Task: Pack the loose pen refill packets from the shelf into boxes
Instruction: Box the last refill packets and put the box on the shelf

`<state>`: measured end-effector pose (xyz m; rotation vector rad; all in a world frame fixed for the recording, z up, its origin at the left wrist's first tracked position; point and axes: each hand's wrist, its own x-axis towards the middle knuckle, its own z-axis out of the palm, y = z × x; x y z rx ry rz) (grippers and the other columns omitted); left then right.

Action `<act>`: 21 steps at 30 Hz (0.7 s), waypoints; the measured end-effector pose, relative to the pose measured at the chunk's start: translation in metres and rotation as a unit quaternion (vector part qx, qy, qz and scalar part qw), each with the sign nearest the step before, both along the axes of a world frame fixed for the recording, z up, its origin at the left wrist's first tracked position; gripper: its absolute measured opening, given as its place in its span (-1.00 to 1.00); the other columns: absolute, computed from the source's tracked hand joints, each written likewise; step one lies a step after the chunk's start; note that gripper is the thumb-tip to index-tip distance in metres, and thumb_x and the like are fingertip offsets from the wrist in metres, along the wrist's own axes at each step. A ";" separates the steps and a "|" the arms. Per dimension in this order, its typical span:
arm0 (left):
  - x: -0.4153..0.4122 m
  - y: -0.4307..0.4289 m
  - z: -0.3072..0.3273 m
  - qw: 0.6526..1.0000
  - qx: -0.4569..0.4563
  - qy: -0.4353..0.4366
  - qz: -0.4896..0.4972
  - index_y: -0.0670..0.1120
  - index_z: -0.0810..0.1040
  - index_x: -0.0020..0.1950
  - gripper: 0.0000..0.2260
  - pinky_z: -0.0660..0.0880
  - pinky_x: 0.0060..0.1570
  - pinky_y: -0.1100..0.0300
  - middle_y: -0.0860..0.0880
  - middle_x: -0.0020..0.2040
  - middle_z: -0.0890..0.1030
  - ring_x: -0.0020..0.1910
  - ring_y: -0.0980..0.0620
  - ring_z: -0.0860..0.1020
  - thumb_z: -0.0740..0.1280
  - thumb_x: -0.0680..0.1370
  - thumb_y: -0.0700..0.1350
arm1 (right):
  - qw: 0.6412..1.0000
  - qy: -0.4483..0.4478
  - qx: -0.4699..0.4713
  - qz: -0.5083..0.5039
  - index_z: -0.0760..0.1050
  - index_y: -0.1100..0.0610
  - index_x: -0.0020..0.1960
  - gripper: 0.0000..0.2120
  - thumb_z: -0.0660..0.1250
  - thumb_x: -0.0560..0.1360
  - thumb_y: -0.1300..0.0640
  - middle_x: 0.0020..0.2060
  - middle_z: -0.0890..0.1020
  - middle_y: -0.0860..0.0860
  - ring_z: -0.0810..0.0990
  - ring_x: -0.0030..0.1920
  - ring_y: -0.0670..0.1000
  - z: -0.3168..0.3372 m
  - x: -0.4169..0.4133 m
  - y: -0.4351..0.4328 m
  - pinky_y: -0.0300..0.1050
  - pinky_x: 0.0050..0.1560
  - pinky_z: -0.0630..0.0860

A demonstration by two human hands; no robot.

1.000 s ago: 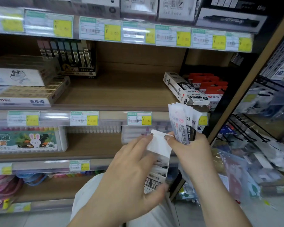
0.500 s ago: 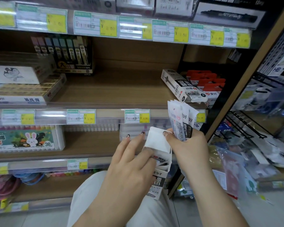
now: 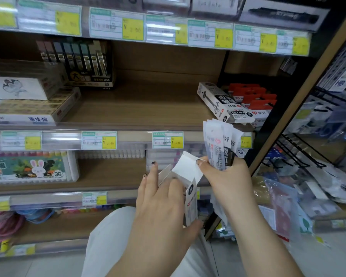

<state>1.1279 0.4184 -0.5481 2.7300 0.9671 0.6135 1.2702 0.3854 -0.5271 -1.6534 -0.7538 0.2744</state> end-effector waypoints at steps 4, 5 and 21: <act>0.001 0.004 -0.003 0.992 -0.112 -0.054 -0.016 0.16 0.24 -0.03 -0.60 0.15 0.38 0.09 0.25 0.09 0.35 0.43 0.02 0.04 0.36 0.33 0.24 | 1.000 -0.003 0.005 0.005 0.50 0.24 -0.33 -0.85 0.43 0.37 0.27 -0.24 0.62 0.11 0.45 -0.43 0.00 -0.001 0.003 0.001 -0.42 -0.46 0.34; 0.002 0.004 -0.001 0.989 -0.128 -0.071 -0.024 0.15 0.25 -0.06 -0.61 0.25 0.29 0.10 0.25 0.04 0.35 0.33 0.01 0.17 0.38 0.31 0.23 | 1.000 -0.006 0.003 0.007 0.50 0.23 -0.34 -0.85 0.43 0.37 0.27 -0.24 0.62 0.07 0.48 -0.42 0.00 -0.001 0.003 0.000 -0.44 -0.46 0.35; 0.014 0.010 0.008 0.975 -0.174 -0.103 -0.091 0.19 0.44 -0.03 -0.76 0.35 0.17 0.09 0.23 0.01 0.49 0.10 0.07 0.39 0.43 0.38 0.06 | 0.999 -0.030 -0.025 -0.007 0.57 -0.06 -0.40 -0.75 0.46 0.36 0.23 -0.47 0.61 -0.24 0.51 -0.42 -0.24 -0.003 0.016 -0.003 -0.41 -0.39 0.42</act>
